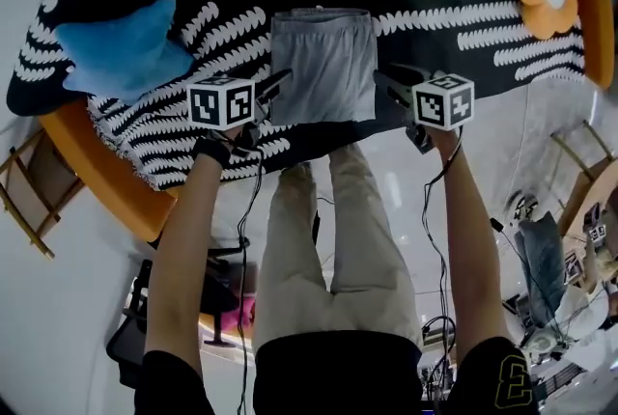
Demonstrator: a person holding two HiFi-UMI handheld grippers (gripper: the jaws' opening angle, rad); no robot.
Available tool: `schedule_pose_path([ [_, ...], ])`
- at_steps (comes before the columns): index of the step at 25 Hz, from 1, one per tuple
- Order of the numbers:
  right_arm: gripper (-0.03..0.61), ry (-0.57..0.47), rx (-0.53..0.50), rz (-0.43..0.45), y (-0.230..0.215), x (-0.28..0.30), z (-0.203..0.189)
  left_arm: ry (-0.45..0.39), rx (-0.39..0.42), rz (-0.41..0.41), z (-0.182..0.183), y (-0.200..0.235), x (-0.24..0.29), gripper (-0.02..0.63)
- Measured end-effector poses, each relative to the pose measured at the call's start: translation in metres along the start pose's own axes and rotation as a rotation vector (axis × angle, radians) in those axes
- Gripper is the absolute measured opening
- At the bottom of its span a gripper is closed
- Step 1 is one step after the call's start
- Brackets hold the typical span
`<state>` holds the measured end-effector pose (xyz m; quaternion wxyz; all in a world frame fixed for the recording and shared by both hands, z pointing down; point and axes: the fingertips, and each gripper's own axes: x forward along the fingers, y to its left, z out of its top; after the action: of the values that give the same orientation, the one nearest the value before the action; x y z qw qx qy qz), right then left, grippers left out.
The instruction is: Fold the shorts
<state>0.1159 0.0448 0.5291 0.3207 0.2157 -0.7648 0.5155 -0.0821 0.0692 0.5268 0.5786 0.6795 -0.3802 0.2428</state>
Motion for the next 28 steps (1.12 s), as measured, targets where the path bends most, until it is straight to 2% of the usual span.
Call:
schedule_pose_path([
  [2, 0.147, 0.11, -0.148, -0.086, 0.005, 0.003, -0.055, 0.107, 0.108, 0.093, -0.053, 0.014, 0.005, 0.337],
  [3, 0.158, 0.152, -0.195, -0.109, 0.01, 0.006, -0.081, 0.152, 0.135, 0.107, -0.077, 0.016, 0.01, 0.336],
  [4, 0.182, 0.181, -0.236, -0.123, 0.017, 0.011, -0.103, 0.178, 0.13, 0.105, -0.096, 0.016, 0.015, 0.336],
  [6, 0.22, 0.208, -0.345, -0.173, 0.027, 0.024, -0.127, 0.155, 0.072, 0.11, -0.115, 0.02, 0.021, 0.337],
  [8, 0.222, 0.225, -0.44, -0.272, 0.024, 0.039, -0.137, 0.094, 0.052, 0.15, -0.114, 0.03, 0.019, 0.336],
  [10, 0.225, 0.241, -0.443, -0.37, 0.009, 0.046, -0.147, 0.059, 0.036, 0.169, -0.111, 0.036, 0.014, 0.336],
  [13, 0.198, 0.247, -0.416, -0.43, -0.002, 0.041, -0.153, 0.054, -0.009, 0.141, -0.11, 0.034, 0.012, 0.333],
  [17, 0.193, 0.288, -0.365, -0.437, -0.004, 0.037, -0.161, 0.075, -0.047, 0.118, -0.114, 0.032, 0.006, 0.334],
  [19, 0.193, 0.286, -0.32, -0.426, 0.001, 0.036, -0.162, 0.097, -0.051, 0.079, -0.119, 0.026, -0.004, 0.334],
  [21, 0.188, 0.236, -0.218, -0.37, 0.007, 0.032, -0.159, 0.135, -0.04, 0.017, -0.13, 0.015, -0.008, 0.333],
  [23, 0.183, 0.161, -0.037, -0.254, 0.012, 0.028, -0.159, 0.167, -0.045, -0.04, -0.143, 0.005, -0.001, 0.334],
  [25, 0.187, 0.113, 0.13, -0.155, 0.014, 0.03, -0.159, 0.154, -0.101, -0.078, -0.146, 0.0, 0.008, 0.336],
  [27, 0.185, 0.091, 0.204, -0.141, 0.009, 0.035, -0.154, 0.117, -0.17, -0.068, -0.139, 0.004, 0.016, 0.328],
  [28, 0.154, 0.081, 0.223, -0.155, 0.004, 0.037, -0.15, 0.11, -0.187, -0.043, -0.136, 0.008, 0.018, 0.284],
])
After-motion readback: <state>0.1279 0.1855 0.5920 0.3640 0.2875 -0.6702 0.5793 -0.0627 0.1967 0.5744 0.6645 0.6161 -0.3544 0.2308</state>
